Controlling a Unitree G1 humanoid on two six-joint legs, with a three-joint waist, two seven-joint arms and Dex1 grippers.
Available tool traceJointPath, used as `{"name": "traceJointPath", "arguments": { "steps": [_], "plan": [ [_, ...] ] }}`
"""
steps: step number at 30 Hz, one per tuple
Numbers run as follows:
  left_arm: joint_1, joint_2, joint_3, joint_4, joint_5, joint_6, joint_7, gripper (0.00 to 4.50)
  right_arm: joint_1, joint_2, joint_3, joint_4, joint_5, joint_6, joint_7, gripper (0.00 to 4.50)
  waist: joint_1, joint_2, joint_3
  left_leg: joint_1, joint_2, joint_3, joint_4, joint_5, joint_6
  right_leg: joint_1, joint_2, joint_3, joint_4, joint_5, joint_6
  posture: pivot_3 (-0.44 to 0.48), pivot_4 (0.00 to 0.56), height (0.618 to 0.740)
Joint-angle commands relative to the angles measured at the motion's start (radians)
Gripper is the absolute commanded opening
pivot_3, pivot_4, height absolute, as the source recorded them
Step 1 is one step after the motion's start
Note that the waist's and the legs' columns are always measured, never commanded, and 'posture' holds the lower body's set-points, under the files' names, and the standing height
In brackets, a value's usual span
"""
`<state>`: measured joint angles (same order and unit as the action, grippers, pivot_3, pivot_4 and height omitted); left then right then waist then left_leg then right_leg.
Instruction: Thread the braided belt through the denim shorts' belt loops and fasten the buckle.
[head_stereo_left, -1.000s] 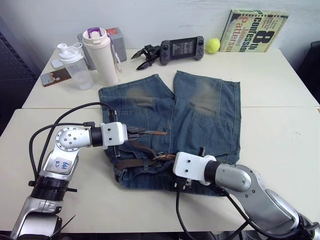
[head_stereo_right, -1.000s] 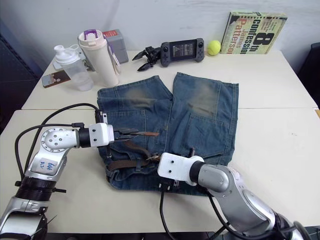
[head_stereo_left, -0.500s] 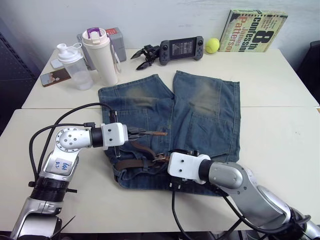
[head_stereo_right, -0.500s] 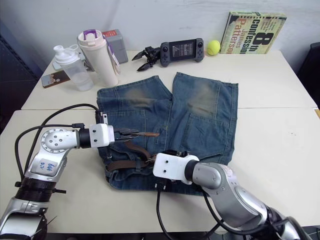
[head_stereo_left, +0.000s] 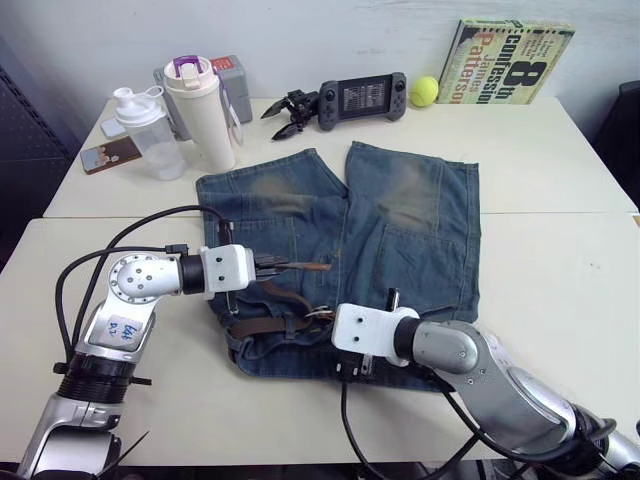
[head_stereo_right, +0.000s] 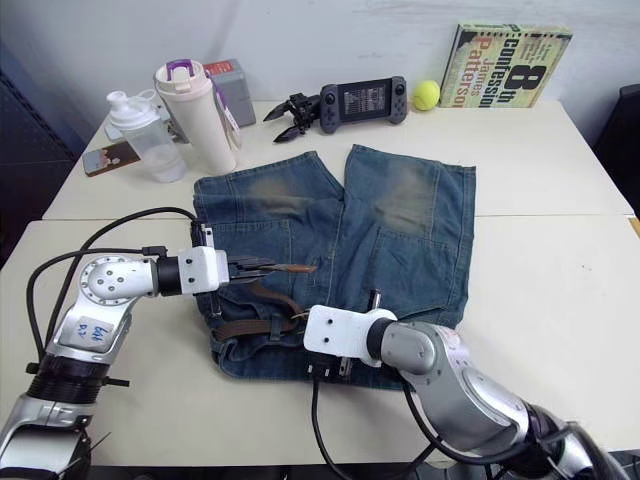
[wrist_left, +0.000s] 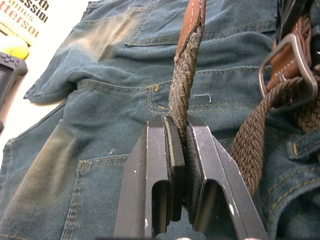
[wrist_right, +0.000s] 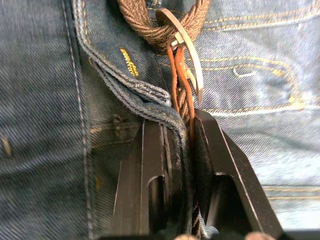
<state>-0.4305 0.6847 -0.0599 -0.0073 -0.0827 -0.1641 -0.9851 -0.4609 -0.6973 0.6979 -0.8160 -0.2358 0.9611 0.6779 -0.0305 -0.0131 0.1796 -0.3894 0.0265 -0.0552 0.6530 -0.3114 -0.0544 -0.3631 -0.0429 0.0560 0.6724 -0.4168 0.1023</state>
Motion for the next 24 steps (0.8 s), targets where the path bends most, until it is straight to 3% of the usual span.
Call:
{"name": "traceJointPath", "arguments": {
  "steps": [1,7,24],
  "plan": [
    [-0.007,0.06,-0.013,-0.027,0.003,0.037,-0.054,0.0,-0.069,-0.086,0.034,-0.002,-0.092,-0.135,0.055,0.07,0.0,0.0,0.0,0.0,0.0,0.0,0.0,0.0,0.0,-0.001,0.0,0.0,0.0,0.0,0.0,0.0,0.15,0.739],
    [-0.023,0.13,-0.052,-0.015,0.01,0.044,-0.146,0.0,-0.125,-0.111,0.035,0.088,-0.161,-0.27,0.111,0.07,-0.001,0.0,0.0,-0.001,0.0,0.002,0.0,0.0,0.0,-0.003,0.0,0.001,0.001,0.0,0.0,0.0,0.15,0.739],
    [-0.089,0.125,-0.093,0.024,0.042,0.011,-0.173,0.0,-0.151,0.037,0.003,0.183,-0.271,-0.376,0.186,0.07,-0.014,0.0,0.0,-0.002,0.001,0.008,0.001,0.0,0.0,-0.011,-0.001,0.0,0.01,0.0,0.0,0.0,0.15,0.739]
  ]
}}
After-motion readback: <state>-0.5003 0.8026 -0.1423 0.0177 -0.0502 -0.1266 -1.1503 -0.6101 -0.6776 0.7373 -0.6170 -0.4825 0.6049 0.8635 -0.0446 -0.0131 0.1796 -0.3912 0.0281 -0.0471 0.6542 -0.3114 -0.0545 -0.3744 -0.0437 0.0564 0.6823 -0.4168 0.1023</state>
